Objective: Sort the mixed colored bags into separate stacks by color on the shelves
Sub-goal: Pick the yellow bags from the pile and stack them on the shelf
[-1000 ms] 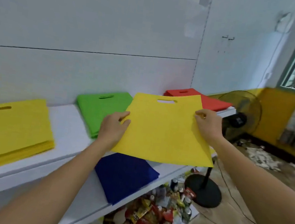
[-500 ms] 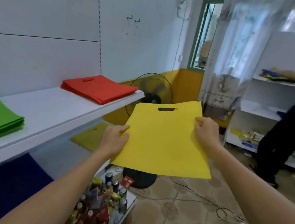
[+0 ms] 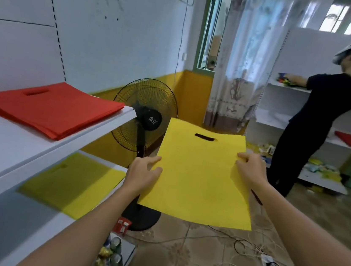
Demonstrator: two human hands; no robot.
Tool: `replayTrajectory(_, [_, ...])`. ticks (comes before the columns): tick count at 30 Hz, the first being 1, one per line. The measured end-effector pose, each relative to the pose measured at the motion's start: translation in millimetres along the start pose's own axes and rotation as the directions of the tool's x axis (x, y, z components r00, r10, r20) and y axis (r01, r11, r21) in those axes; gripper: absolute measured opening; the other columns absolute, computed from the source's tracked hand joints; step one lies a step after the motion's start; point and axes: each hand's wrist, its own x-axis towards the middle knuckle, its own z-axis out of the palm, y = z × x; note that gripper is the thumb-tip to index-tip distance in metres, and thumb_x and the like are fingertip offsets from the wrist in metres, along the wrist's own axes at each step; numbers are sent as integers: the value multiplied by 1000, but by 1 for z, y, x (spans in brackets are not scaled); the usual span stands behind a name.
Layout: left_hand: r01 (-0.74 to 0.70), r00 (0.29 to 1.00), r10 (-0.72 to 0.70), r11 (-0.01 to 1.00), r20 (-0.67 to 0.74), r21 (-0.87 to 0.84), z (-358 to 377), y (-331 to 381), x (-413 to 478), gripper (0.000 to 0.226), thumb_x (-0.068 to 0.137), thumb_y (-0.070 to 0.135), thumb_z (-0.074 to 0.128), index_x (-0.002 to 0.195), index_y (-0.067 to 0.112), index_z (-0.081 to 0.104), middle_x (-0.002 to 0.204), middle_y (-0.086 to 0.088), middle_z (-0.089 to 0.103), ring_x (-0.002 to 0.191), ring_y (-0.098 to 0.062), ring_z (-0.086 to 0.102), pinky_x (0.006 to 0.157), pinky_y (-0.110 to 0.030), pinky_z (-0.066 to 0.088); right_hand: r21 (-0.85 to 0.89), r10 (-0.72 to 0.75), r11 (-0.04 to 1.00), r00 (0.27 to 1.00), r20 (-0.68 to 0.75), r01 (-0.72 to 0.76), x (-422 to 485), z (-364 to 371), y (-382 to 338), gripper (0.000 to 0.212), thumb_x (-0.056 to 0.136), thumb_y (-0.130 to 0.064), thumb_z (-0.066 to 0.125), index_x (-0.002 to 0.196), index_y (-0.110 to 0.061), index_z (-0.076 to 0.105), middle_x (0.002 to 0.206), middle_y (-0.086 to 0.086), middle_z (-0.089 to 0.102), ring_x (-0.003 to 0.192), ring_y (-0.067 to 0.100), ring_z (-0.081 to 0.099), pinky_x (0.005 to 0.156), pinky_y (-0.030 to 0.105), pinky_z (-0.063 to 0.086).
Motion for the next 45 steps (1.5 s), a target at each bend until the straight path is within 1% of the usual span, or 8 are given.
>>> replayTrajectory(6, [63,998,-63,998,-4,0,4,-38,35,42,87,19,58,129,18,55,134,-7,52,128,-21,42,102,-36,40,-51,-29,998,995,99,34,46,51,-11,37,90,-2,45,125,0,57,128,16,56,113,34,51,92,41,45])
replayTrajectory(10, [177,984,-176,984,-26,23,8,-78,44,42,88,20,57,130,17,54,138,-1,50,122,-20,49,97,-32,42,-103,-70,990,968,241,97,75,107,-23,24,85,2,48,102,7,64,92,22,61,90,35,56,73,40,44])
replayTrajectory(14, [331,942,-330,943,-66,4,14,-116,50,39,90,22,56,129,19,56,139,3,49,131,-18,41,106,-32,36,-103,-128,976,891,436,191,120,172,-30,14,86,0,49,87,8,60,93,23,63,90,36,57,74,42,50])
replayTrajectory(19, [530,819,-538,842,-200,-95,17,-147,49,37,90,21,54,127,19,58,139,1,49,128,-19,45,104,-34,39,-67,-253,922,724,641,382,160,255,-53,10,87,-2,48,84,1,57,89,15,58,88,32,55,71,35,44])
replayTrajectory(26, [697,618,-694,701,-370,-149,22,-177,11,38,91,19,53,129,20,56,140,-6,48,108,-23,57,83,-26,43,48,-354,858,521,776,511,152,352,-82,38,92,-6,46,130,-6,53,135,15,49,124,31,46,103,39,39])
replayTrajectory(33, [782,446,-717,603,-536,-156,-5,-210,-15,50,79,30,55,126,13,59,128,-11,58,124,-26,46,102,-34,39,248,-588,700,343,733,670,105,427,-116,40,90,6,42,125,-3,57,129,18,55,98,31,62,77,27,50])
replayTrajectory(41, [795,490,-592,604,-640,50,-23,-270,5,70,66,43,38,119,6,63,97,-17,69,87,-34,63,76,-37,52,274,-649,623,288,704,733,97,516,-144,40,94,-1,39,132,-3,50,138,18,43,119,33,49,93,30,39])
replayTrajectory(45, [818,505,-593,560,-628,130,-23,-298,15,81,64,53,30,128,10,56,110,-14,66,108,-35,53,92,-40,45,253,-641,601,268,719,758,96,542,-156,50,88,6,42,137,-4,43,141,19,37,122,35,45,92,33,38])
